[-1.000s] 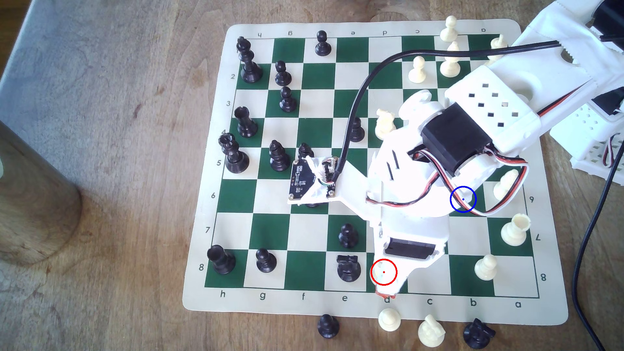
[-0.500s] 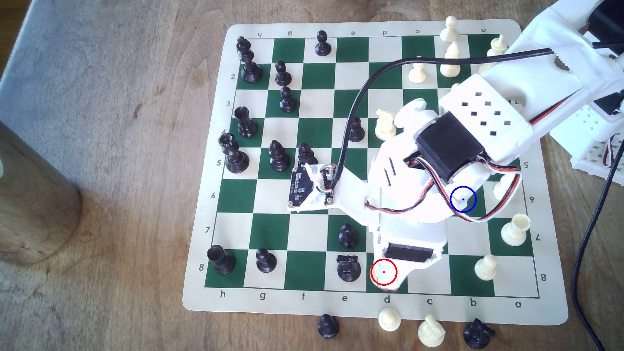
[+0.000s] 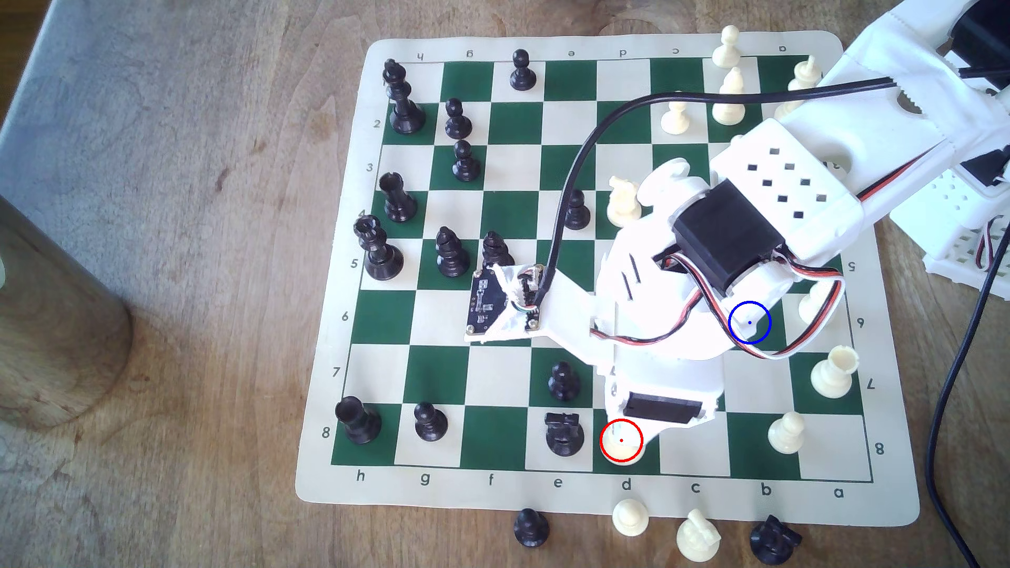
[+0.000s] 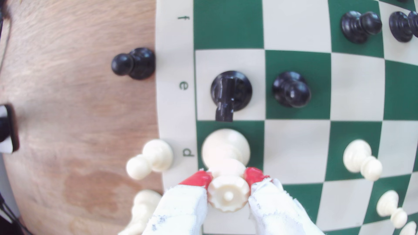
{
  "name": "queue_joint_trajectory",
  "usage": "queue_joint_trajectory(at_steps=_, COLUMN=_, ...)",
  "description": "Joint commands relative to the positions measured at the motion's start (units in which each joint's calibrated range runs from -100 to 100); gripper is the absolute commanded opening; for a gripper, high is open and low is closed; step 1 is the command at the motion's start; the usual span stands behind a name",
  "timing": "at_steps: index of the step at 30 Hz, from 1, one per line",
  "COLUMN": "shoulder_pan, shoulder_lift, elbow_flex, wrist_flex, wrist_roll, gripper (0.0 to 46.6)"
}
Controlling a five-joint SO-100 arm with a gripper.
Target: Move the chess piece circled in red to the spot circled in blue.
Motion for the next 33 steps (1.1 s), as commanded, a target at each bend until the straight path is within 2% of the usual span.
queue_joint_trajectory(at_steps=1, shoulder_pan=3.56, shoulder_lift=-9.10, elbow_flex=-5.29, wrist_flex=1.35, wrist_roll=1.22, gripper=4.0)
queue_joint_trajectory(at_steps=6, shoulder_pan=9.11, shoulder_lift=-16.99, elbow_flex=-5.56, wrist_flex=6.10, wrist_roll=2.49, gripper=4.0)
queue_joint_trajectory(at_steps=10, shoulder_pan=12.79, shoulder_lift=-28.20, elbow_flex=-0.67, wrist_flex=10.28, wrist_roll=3.17, gripper=4.0)
queue_joint_trajectory(at_steps=15, shoulder_pan=15.60, shoulder_lift=-42.12, elbow_flex=12.39, wrist_flex=12.32, wrist_roll=4.10, gripper=4.0)
queue_joint_trajectory(at_steps=16, shoulder_pan=16.15, shoulder_lift=-46.45, elbow_flex=18.01, wrist_flex=11.92, wrist_roll=4.49, gripper=4.0)
queue_joint_trajectory(at_steps=25, shoulder_pan=14.27, shoulder_lift=-58.42, elbow_flex=40.86, wrist_flex=9.95, wrist_roll=5.76, gripper=4.0)
queue_joint_trajectory(at_steps=33, shoulder_pan=11.69, shoulder_lift=-61.39, elbow_flex=52.82, wrist_flex=6.43, wrist_roll=5.13, gripper=4.0)
